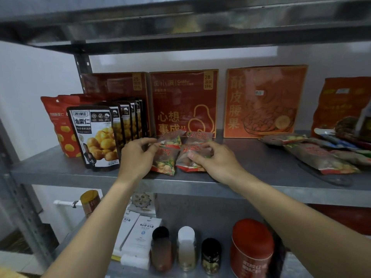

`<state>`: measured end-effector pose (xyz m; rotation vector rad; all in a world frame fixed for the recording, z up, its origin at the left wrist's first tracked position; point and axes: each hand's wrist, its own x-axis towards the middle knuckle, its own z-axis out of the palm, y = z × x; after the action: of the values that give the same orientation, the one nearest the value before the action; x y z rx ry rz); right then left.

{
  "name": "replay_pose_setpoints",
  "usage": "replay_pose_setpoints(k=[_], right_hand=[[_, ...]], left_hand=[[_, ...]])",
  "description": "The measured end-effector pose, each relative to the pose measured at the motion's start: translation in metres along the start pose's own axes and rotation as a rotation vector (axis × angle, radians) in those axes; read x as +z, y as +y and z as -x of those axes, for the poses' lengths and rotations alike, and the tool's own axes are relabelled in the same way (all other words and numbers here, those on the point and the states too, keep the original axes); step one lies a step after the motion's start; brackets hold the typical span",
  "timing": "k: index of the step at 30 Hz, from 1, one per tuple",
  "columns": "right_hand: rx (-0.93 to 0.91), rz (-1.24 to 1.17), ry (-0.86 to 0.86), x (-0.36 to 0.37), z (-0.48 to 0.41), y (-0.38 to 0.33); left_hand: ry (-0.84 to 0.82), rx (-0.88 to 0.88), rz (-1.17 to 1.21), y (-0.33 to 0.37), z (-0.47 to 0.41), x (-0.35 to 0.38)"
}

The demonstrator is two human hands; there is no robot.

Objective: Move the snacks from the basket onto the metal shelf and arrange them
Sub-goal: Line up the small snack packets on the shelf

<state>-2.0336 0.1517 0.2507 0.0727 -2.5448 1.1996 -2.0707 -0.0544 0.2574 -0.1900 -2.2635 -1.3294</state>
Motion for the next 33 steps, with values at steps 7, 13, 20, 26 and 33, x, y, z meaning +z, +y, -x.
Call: replay_pose_setpoints(k=[7, 13, 20, 26, 33], right_hand=[[-0.069, 0.051, 0.068, -0.044, 0.006, -0.005], [-0.03, 0.145, 0.187, -0.11, 0.012, 0.006], [0.096, 0.219, 0.293, -0.17, 0.026, 0.033], [0.128, 0.245, 0.27, -0.193, 0.039, 0.048], [0.305, 0.474, 0.066, -0.22, 0.045, 0.078]], left_hand=[[-0.013, 0.131, -0.103, 0.037, 0.002, 0.007], [-0.122, 0.217, -0.027, 0.081, 0.008, 0.048], [-0.265, 0.367, -0.026, 0.126, 0.022, 0.109], [-0.328, 0.414, -0.018, 0.15, 0.033, 0.146], [-0.511, 0.269, 0.009, 0.167, 0.031, 0.199]])
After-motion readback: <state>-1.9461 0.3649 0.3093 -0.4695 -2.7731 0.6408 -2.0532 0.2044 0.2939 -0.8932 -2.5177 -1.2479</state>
